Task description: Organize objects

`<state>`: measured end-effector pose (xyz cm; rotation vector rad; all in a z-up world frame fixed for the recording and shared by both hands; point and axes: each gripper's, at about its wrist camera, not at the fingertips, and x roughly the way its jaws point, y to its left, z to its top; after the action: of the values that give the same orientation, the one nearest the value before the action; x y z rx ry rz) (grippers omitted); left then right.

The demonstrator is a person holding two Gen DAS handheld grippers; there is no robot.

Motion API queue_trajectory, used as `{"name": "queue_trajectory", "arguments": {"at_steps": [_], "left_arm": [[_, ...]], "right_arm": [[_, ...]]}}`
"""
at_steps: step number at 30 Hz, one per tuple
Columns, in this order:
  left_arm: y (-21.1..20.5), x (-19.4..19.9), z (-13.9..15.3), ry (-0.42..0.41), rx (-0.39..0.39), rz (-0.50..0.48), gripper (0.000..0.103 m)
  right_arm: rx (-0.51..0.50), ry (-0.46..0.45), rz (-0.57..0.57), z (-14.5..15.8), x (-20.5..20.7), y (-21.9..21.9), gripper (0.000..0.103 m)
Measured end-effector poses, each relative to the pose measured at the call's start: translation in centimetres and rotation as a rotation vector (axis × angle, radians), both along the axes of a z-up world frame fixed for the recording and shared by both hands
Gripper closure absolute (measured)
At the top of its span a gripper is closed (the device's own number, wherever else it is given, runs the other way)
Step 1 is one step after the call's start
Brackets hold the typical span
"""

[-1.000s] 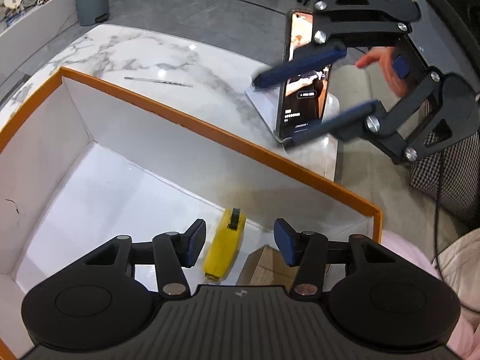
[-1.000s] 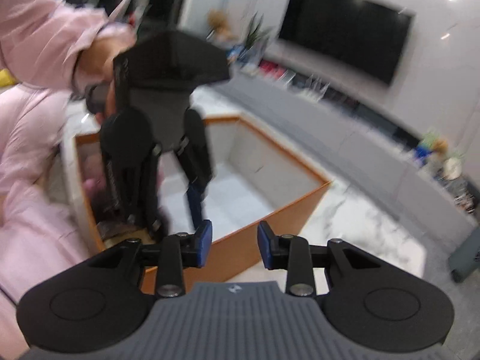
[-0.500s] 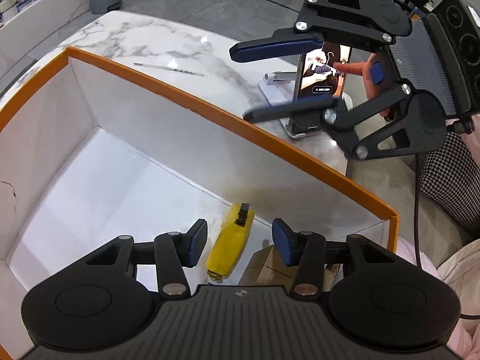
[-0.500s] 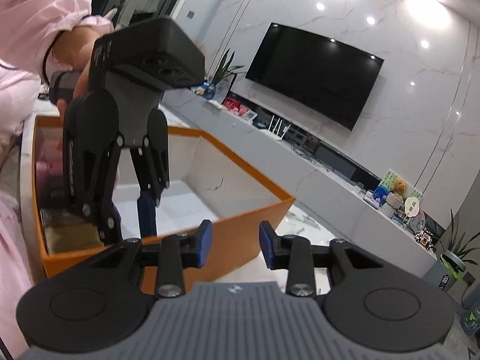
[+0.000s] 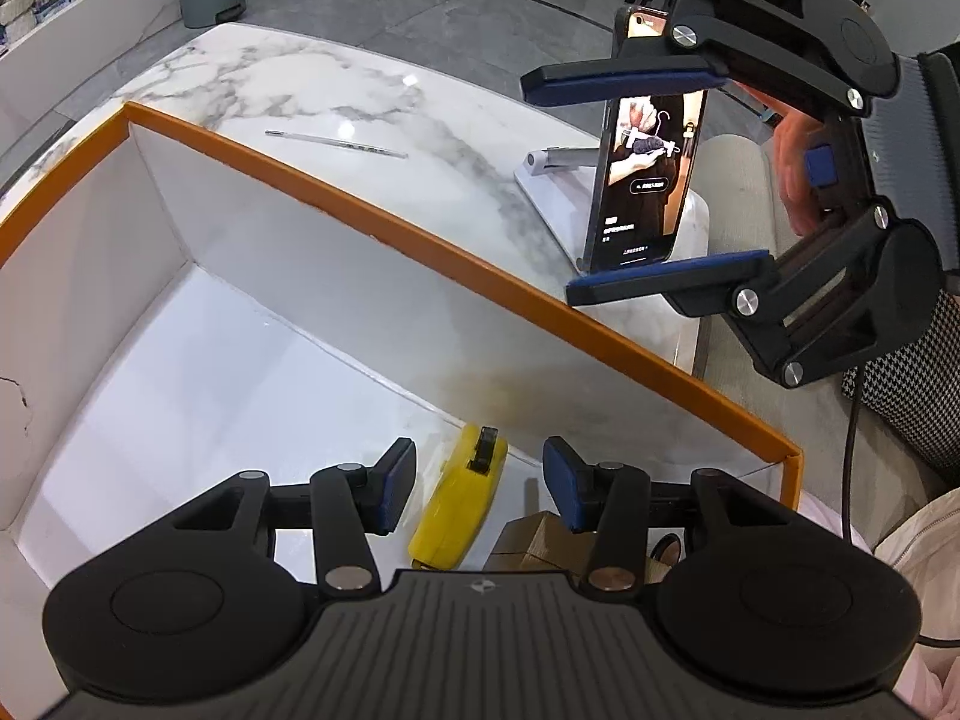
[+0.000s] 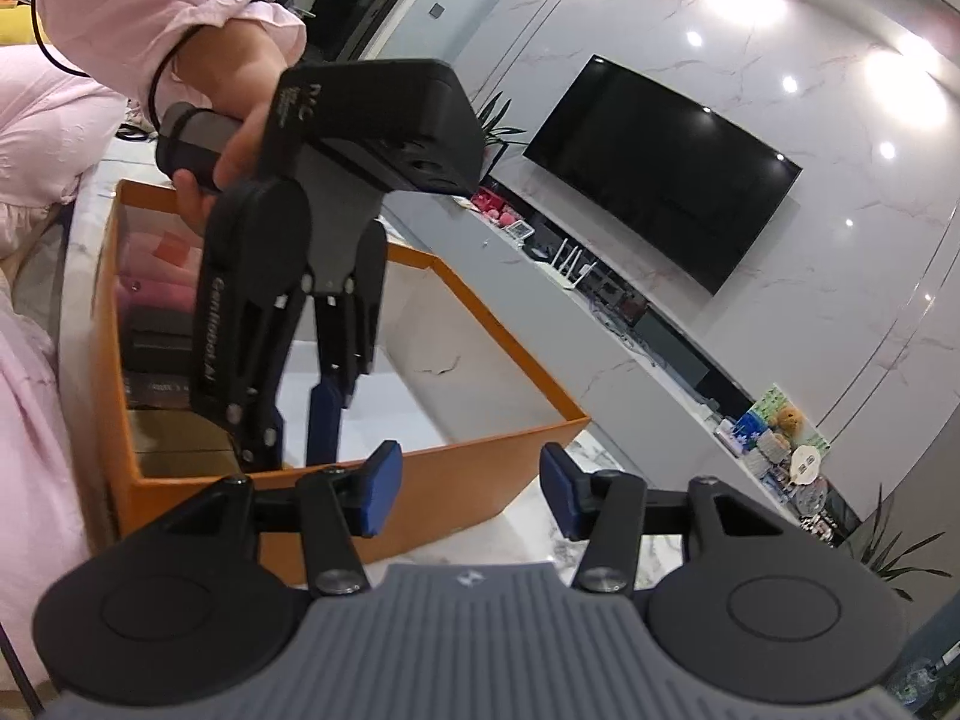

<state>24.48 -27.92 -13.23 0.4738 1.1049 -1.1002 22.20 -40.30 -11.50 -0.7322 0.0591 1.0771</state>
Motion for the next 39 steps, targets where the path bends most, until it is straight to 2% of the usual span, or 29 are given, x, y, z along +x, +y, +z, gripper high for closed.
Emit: {"name": "queue_trajectory", "arguments": {"at_steps": [5,9,10,15,17,22,26,30,35,39], "left_arm": [[0.1,-0.1,0.1,0.0,-0.013,0.001,0.047],[0.2,-0.1,0.1,0.004,-0.014,0.003,0.047],[0.2,-0.1,0.0,0.003,-0.011,0.001,0.047],[0.0,0.0,0.0,0.003,-0.009,-0.002,0.047],[-0.1,0.1,-0.1,0.004,-0.009,0.0,0.047],[-0.3,0.2,-0.2,0.004,-0.011,0.0,0.047],[-0.5,0.1,-0.2,0.006,-0.009,-0.012,0.053],[-0.7,0.2,-0.5,0.01,-0.004,-0.011,0.063],[-0.6,0.2,-0.7,0.009,-0.009,-0.012,0.074],[-0.8,0.4,-0.7,0.01,-0.006,-0.025,0.075]], "right_arm": [[-0.015,0.009,-0.027,-1.1,0.3,0.2,0.049],[-0.013,-0.097,-0.045,-2.5,-0.7,0.4,0.045],[-0.013,-0.117,-0.04,-2.9,-0.8,0.4,0.041],[-0.035,-0.181,-0.037,-4.2,-0.9,0.0,0.033],[-0.053,-0.19,-0.025,-4.3,-0.9,0.0,0.031],[-0.076,-0.301,-0.001,-3.6,-2.1,-0.3,0.025],[-0.065,-0.274,-0.025,-1.9,-2.3,-0.6,0.024],[-0.061,-0.22,-0.053,-0.3,-2.0,-0.5,0.023],[-0.079,-0.202,-0.069,0.7,-1.9,-0.2,0.023],[-0.09,-0.177,-0.073,1.0,-1.9,0.1,0.023]]}}
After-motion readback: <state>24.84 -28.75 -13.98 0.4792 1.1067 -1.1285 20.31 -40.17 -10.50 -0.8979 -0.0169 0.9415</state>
